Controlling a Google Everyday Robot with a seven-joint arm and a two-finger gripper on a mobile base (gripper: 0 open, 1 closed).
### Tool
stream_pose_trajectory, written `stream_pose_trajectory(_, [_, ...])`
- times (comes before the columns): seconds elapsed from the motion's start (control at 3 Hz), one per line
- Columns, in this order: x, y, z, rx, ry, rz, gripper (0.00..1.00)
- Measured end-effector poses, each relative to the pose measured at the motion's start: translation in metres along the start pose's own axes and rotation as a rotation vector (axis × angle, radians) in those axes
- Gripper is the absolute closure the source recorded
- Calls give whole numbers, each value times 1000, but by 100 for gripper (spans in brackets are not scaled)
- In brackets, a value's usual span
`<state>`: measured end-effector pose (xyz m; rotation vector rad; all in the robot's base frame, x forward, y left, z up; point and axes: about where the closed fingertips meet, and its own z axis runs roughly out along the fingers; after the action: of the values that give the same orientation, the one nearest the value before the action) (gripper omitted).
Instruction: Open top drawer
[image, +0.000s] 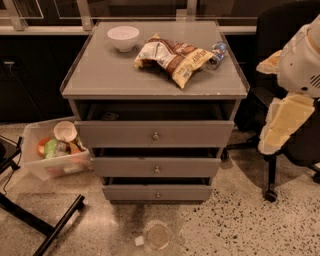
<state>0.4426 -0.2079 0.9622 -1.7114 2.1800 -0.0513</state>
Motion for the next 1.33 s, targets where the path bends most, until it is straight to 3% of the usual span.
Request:
stream_pose_trajectory(0.67, [-25,22,93,-45,-243,-9,0])
stream_pose_trajectory(1.0, [-34,9,93,18,-280,6,0])
stream_pose_trajectory(1.33, [-34,9,93,18,-280,6,0])
